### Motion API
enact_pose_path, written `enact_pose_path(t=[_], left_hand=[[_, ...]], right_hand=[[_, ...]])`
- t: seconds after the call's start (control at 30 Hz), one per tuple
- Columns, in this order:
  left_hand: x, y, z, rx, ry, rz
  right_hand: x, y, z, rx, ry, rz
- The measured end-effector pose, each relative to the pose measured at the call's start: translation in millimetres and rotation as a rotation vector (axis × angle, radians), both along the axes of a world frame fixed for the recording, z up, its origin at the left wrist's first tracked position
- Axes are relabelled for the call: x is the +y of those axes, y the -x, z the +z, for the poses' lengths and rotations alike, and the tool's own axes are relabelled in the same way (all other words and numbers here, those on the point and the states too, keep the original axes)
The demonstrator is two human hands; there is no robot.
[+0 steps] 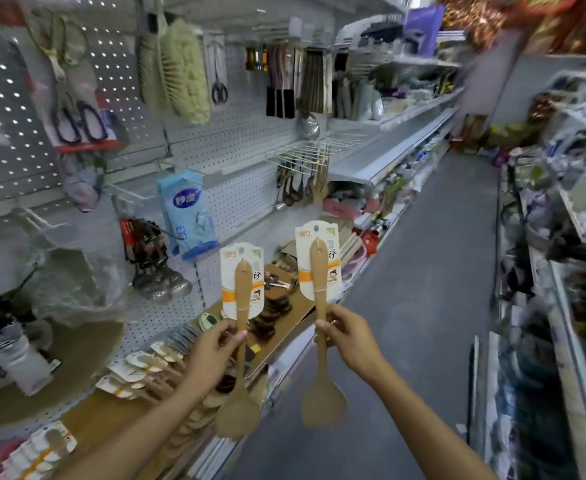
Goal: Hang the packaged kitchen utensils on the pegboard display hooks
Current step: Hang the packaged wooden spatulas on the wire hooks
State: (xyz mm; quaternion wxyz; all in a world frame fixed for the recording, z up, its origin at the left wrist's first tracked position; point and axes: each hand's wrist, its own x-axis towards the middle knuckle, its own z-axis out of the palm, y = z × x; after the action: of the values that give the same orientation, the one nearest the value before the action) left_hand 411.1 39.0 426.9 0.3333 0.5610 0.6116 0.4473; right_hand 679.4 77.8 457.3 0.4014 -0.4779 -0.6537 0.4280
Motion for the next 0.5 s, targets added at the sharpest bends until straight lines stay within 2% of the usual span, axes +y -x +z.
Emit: enact_pose_path(t=[0.3,0.5], left_hand=[[134.7,-82.4,1.1,0.032,-0.05,-0.08],[264.9,-134.7,-2.1,0.029,-0.039,-0.111]], right_hand=[[106.9,-79.4,-2.8,0.022,0.021,-0.093],[223.7,-140.4,13.4,-0.02,0.023,-0.137]])
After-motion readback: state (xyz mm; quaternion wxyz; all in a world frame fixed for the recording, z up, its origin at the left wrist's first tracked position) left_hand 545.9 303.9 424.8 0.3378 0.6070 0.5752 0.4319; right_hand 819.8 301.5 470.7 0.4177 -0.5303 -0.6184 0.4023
